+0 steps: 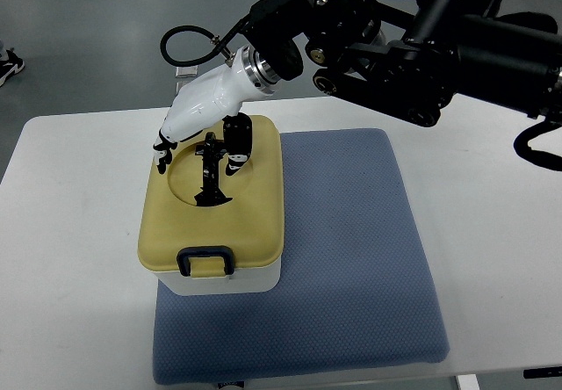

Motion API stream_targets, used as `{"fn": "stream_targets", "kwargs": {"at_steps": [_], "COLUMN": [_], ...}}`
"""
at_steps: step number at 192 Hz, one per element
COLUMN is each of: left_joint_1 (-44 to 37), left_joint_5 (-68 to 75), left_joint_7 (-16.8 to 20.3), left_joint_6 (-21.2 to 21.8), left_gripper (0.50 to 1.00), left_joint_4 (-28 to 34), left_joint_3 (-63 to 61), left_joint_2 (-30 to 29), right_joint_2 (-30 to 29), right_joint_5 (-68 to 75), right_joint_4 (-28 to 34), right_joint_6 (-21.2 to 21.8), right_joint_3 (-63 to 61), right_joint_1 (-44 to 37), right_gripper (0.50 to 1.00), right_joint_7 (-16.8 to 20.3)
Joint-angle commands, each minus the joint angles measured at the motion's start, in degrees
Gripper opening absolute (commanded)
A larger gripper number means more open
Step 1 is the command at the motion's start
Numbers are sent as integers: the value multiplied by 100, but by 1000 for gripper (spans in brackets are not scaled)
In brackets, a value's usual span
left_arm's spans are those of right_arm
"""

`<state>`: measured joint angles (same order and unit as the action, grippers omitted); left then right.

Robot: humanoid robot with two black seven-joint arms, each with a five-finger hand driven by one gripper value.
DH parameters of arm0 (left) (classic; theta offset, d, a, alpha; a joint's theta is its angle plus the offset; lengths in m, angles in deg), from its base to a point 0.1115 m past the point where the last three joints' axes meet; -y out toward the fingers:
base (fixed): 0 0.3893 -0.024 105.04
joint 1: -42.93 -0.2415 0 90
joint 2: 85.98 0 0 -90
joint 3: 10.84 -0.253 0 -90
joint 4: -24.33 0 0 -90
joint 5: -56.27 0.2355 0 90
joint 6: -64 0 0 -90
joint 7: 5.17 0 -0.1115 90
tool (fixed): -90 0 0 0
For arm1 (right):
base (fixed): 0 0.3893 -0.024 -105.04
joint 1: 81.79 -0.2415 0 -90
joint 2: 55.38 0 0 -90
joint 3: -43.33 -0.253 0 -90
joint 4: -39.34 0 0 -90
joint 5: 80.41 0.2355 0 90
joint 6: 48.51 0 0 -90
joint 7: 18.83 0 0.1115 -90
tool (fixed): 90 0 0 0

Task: Open white storage box with right hand
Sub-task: 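Close the right hand fingers around the black lid handle, then lift the yellow lid off the white box with the right hand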

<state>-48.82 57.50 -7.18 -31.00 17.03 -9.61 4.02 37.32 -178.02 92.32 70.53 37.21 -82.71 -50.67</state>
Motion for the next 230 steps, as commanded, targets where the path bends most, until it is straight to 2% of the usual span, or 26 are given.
{"fn": "stream_targets", "kwargs": {"at_steps": [1, 24, 39, 72, 130, 230], "left_joint_1": [0, 0, 0, 0, 0, 0], "left_joint_5": [0, 0, 0, 0, 0, 0], "left_joint_7": [-1, -1, -1, -1, -1, -1], "left_joint_6": [-1, -1, -1, -1, -1, -1], "left_gripper": [1000, 1000, 1000, 1000, 1000, 1000], "left_joint_4": [0, 0, 0, 0, 0, 0], "left_joint_3": [0, 0, 0, 0, 0, 0], "left_joint_2": [0, 0, 0, 0, 0, 0], "right_joint_2": [-6, -6, -6, -6, -50, 91], "right_joint_5": [-21, -48, -57, -65, -109, -83], "right_joint_4": [-7, -7, -7, -7, -7, 37], "right_joint_6": [-21, -30, -39, -144, -162, -65], "right_joint_3": [-3, -3, -3, -3, -3, -135], "right_joint_1": [22, 57, 66, 128, 181, -101], "right_gripper": [733, 717, 688, 684, 500, 500], "right_joint_7": [-6, -6, -6, 3, -6, -68]}}
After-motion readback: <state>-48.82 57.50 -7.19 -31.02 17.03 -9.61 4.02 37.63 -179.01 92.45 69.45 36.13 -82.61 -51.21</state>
